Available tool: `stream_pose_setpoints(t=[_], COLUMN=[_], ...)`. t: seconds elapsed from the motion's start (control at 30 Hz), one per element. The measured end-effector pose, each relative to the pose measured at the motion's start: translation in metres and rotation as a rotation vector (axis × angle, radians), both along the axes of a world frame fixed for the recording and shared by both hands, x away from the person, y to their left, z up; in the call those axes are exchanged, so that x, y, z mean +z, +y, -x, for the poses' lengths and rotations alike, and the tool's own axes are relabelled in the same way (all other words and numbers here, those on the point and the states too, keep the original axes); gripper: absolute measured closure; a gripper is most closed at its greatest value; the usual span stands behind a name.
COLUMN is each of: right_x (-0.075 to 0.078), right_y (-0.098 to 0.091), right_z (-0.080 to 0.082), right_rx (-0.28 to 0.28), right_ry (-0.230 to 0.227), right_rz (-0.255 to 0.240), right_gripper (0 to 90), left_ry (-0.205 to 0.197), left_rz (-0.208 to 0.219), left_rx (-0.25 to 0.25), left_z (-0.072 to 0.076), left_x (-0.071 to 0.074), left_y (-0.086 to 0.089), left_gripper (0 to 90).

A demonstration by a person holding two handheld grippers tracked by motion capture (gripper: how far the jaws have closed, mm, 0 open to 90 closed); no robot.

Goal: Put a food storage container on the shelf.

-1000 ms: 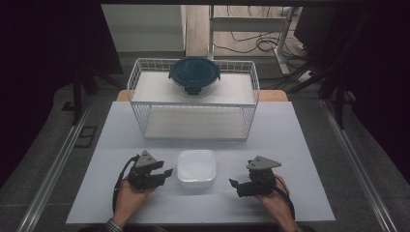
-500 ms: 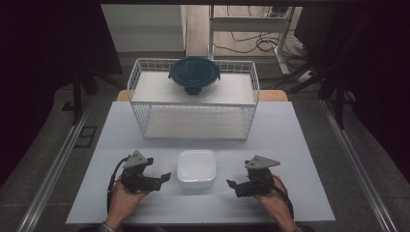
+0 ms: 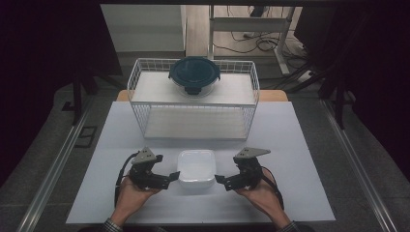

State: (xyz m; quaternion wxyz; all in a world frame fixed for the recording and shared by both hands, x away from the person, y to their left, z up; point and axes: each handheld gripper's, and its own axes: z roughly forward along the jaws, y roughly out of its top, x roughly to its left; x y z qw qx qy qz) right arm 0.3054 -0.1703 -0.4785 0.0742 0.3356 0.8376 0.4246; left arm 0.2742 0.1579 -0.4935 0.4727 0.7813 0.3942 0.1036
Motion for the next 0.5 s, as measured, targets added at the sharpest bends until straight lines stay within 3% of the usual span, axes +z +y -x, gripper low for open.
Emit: stream_pose_setpoints(t=[0.1, 0.27, 0.5], right_x=[0.002, 0.0, -0.012], right_y=[0.008, 0.025, 0.037], right_z=[-0.005, -0.016, -0.029], right_rx=[0.019, 0.033, 0.033], right_ry=[0.019, 0.031, 0.061], right_rz=[-0.001, 0.015, 0.042], right_gripper=[1.4, 3.8, 3.7], left_ry=[-0.003, 0.026, 0.058], left_rz=[0.004, 0.02, 0.001], left_rx=[-0.012, -0.02, -0.052], left_z=[-0.009, -0.021, -0.033], left_x=[0.001, 0.0, -0.009], left_y=[-0.004, -0.012, -0.025], left_gripper=[7.9, 8.1, 8.1])
